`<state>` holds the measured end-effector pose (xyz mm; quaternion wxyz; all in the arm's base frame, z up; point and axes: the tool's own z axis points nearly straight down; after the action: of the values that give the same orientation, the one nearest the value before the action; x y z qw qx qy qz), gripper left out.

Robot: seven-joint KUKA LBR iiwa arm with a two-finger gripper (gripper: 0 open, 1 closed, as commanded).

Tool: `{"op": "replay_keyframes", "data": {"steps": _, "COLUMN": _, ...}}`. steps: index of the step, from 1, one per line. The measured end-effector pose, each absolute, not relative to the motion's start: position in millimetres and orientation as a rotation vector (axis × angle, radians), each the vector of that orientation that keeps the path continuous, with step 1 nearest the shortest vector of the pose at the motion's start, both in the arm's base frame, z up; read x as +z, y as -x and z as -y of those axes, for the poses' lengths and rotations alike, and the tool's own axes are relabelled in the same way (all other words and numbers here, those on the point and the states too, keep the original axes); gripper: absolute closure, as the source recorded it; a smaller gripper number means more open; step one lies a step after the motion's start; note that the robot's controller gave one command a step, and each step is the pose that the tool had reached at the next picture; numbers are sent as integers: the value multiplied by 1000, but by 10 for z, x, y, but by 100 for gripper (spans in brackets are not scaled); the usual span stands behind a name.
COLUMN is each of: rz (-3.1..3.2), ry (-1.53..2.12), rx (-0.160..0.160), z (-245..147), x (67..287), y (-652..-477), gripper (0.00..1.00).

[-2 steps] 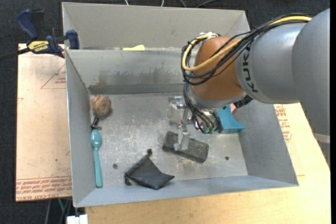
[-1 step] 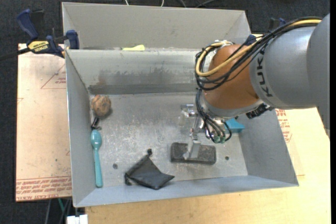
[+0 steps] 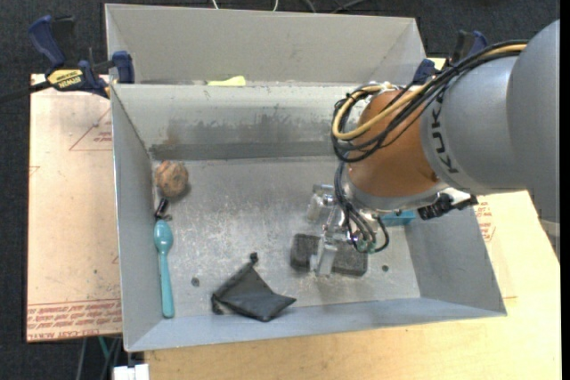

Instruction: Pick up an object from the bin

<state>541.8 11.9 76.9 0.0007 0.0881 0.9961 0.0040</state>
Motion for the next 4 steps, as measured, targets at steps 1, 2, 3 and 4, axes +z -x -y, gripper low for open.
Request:
{"op": "replay_keyframes", "data": {"steps": 1, "rz": -3134, "ry": -190, "rx": 8, "z": -338, "x": 728, "y": -5221, "gripper": 100}}
{"op": "replay_keyframes", "data": {"steps": 2, "rz": -3134, "ry": -190, "rx": 8, "z": -338, "x": 730, "y": -5221, "gripper": 100}}
{"op": "replay_keyframes", "data": {"steps": 3, "rz": -3144, "ry": -190, "rx": 8, "z": -341, "x": 1060, "y": -5189, "gripper": 100}}
{"op": "replay_keyframes", "data": {"steps": 4, "rz": -3144, "ry": -189, "rx": 9, "z": -343, "x": 1596, "y": -5193, "gripper": 100}}
